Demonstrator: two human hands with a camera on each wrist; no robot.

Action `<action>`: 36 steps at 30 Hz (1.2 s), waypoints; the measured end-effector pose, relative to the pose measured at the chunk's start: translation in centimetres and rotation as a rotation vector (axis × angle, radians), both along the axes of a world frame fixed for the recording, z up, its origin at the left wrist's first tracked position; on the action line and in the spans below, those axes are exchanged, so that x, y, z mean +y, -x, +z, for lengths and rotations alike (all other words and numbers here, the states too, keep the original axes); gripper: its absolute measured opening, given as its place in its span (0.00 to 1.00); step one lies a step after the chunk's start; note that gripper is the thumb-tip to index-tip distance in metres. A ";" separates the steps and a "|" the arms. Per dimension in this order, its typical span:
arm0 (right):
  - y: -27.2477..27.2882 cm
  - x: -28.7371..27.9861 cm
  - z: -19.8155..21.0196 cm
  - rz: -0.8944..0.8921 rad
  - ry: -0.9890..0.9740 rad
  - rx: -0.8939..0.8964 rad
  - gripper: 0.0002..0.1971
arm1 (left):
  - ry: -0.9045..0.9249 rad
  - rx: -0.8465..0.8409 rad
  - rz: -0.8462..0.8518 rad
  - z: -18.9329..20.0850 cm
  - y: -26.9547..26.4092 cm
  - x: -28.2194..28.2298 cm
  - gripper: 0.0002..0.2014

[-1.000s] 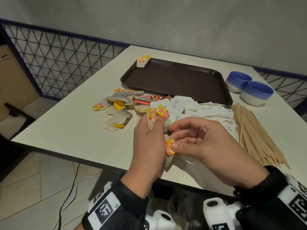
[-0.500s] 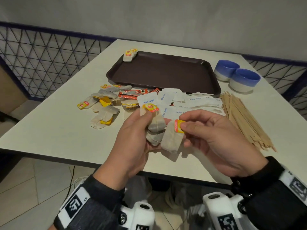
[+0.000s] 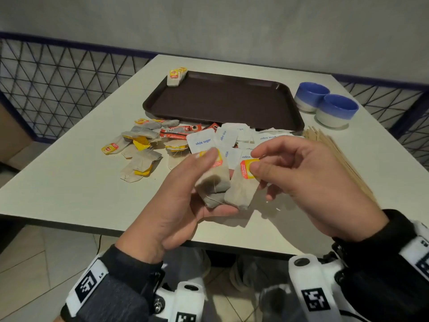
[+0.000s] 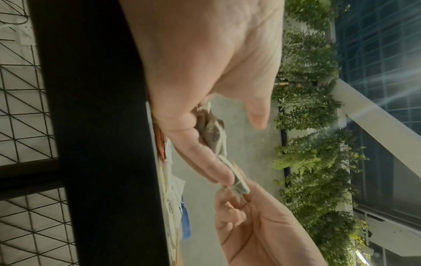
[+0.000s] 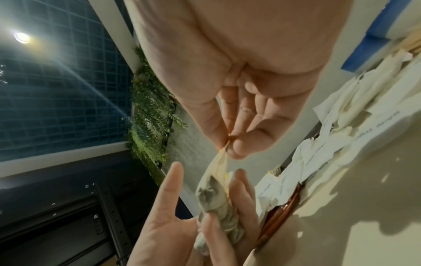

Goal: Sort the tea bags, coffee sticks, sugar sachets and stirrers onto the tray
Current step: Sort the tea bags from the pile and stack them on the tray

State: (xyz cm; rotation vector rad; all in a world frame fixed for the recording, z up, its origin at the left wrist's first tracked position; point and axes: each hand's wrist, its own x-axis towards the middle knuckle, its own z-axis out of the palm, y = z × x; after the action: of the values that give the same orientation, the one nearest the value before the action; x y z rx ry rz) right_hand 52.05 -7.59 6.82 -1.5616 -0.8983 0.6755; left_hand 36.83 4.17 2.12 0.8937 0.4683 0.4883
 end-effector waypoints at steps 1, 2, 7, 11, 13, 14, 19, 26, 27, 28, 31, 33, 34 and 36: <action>0.0 0.0 0.1 0.005 0.001 -0.012 0.07 | -0.041 0.004 -0.009 -0.1 0.0 0.0 0.28; 0.0 0.0 0.3 0.012 0.001 -0.017 0.07 | -0.075 0.005 -0.013 -0.2 0.0 -0.1 0.28; 0.0 -0.2 1.2 0.090 0.043 -0.044 0.08 | -0.121 -0.027 0.018 -0.6 -0.1 -0.3 0.32; -0.3 -0.4 1.8 0.135 0.108 -0.088 0.06 | -0.106 -0.050 0.041 -0.5 -0.1 -0.5 0.26; -0.4 -0.6 2.0 0.139 0.117 -0.096 0.05 | -0.097 -0.045 0.040 -0.2 -0.1 -0.6 0.26; -0.4 -0.7 2.0 0.139 0.116 -0.096 0.05 | -0.098 -0.044 0.039 -0.1 -0.2 -0.7 0.25; 0.0 -0.4 1.9 0.127 0.094 -0.139 0.04 | -0.128 -0.032 0.046 0.0 -0.4 -1.1 0.25; 0.2 0.0 1.8 0.099 0.085 -0.273 0.03 | -0.165 0.021 0.064 -0.2 -0.4 -1.0 0.31; 0.2 0.0 1.8 0.089 0.078 -0.274 0.03 | -0.166 0.023 0.069 -0.2 -0.5 -1.1 0.31; 0.2 0.0 1.8 0.081 0.070 -0.265 0.03 | -0.164 0.022 0.069 -0.3 -0.5 -1.1 0.31; 0.1 0.0 1.8 0.065 0.048 -0.182 0.04 | -0.137 0.000 0.071 -0.2 -0.5 -1.1 0.30; 0.1 -0.1 1.6 0.046 0.045 -0.064 0.05 | -0.114 -0.026 0.071 0.0 -0.5 -1.1 0.27; 0.2 -0.1 1.5 0.032 0.046 0.010 0.05 | -0.102 -0.036 0.076 0.0 -0.4 -1.1 0.25; 0.3 -0.3 0.9 -0.007 0.059 0.163 0.03 | -0.076 -0.037 0.108 0.1 -0.4 -1.0 0.25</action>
State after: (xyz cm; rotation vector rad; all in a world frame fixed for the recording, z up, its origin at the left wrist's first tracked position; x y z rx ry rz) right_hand 51.70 -7.85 7.75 -1.5364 -0.7572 0.8188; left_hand 37.20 3.18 2.24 0.9342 0.4682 0.6239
